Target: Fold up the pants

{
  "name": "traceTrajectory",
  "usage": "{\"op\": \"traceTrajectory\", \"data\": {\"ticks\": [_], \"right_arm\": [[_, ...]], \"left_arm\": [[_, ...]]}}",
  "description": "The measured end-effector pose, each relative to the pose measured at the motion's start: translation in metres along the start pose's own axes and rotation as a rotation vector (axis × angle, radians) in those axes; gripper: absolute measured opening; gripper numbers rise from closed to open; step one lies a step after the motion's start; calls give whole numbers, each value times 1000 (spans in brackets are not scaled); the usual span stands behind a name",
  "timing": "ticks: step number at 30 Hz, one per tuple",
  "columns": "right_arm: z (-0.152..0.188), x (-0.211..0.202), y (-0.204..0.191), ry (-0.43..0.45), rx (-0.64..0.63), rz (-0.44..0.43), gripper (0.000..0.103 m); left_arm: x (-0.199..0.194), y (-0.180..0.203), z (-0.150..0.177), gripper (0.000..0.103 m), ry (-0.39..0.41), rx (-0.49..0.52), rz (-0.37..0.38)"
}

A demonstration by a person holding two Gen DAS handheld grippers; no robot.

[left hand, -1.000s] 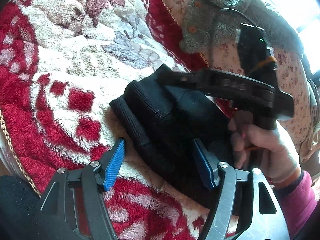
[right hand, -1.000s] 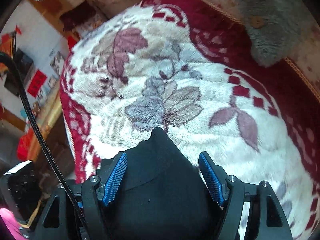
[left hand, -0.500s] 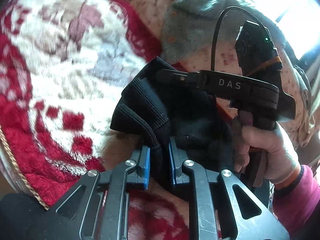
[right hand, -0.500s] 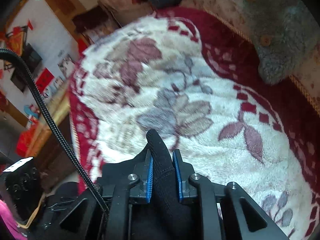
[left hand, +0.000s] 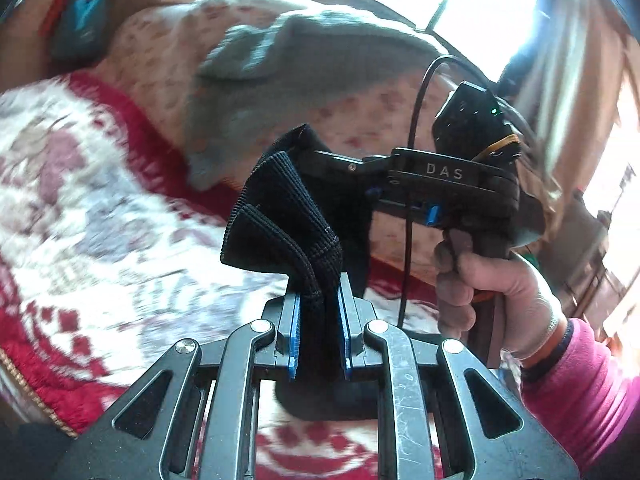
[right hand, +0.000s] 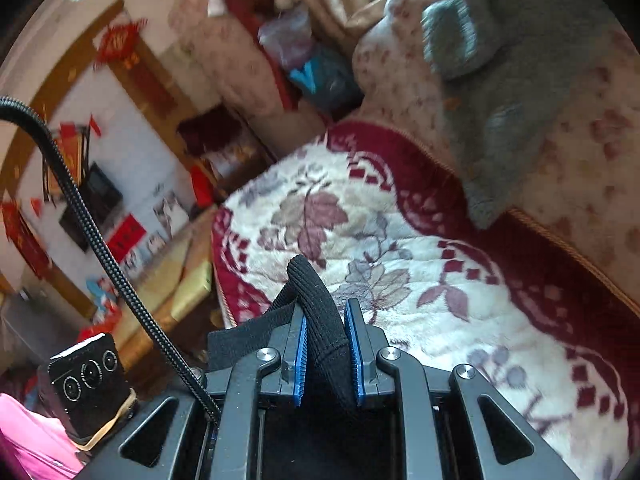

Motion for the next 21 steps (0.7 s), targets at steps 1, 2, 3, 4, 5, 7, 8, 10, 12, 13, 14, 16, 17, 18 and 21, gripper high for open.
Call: {"op": "traceTrajectory", "data": {"ticks": [1,2,3,4,5,7,8,10,12,13,14,16,17,18,21], "right_arm": [[2,-14,7,17,22,-2,17],[4,-28,16,33,47,-3,17],[6,-39,22,45,65,-1,17],[11,-54,33,62,90,7,17],[15,-65,42,73,109,12,17],[25,-85,58,92,144,20,17],[33,-98,69,104,165,33,17],[44,-113,85,118,191,53,17],[62,-129,105,133,238,65,17],[69,-134,112,137,253,71,17],[81,-140,124,140,278,80,17],[99,-149,141,144,319,88,17],[111,-152,154,145,349,95,17],[120,-155,162,144,367,98,18],[149,-159,191,129,448,129,20]], "left_arm": [[7,15,1,14,-11,28,20],[11,23,1,14,-18,42,29],[17,33,3,14,-29,60,44],[26,47,6,14,-46,81,66],[31,55,9,14,-55,92,76],[48,77,17,14,-84,130,100],[57,87,22,14,-102,150,109],[74,103,34,14,-136,188,117],[87,119,47,14,-164,229,115],[96,127,57,14,-184,259,110],[102,132,63,14,-197,277,107],[120,139,81,14,-230,321,90],[127,140,88,14,-245,330,84],[132,141,94,14,-258,333,81],[147,143,115,16,-319,324,79]]}}
Point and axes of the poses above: each gripper's, at about its wrist camera, not at the fingertips, and x roughly the way its jaws point, y to its right, z to its underside, the point moved 8 cm from there along x, roughly the way its jaws point, and after that the axes turned 15 degrees about z, right-handed, at the moved point
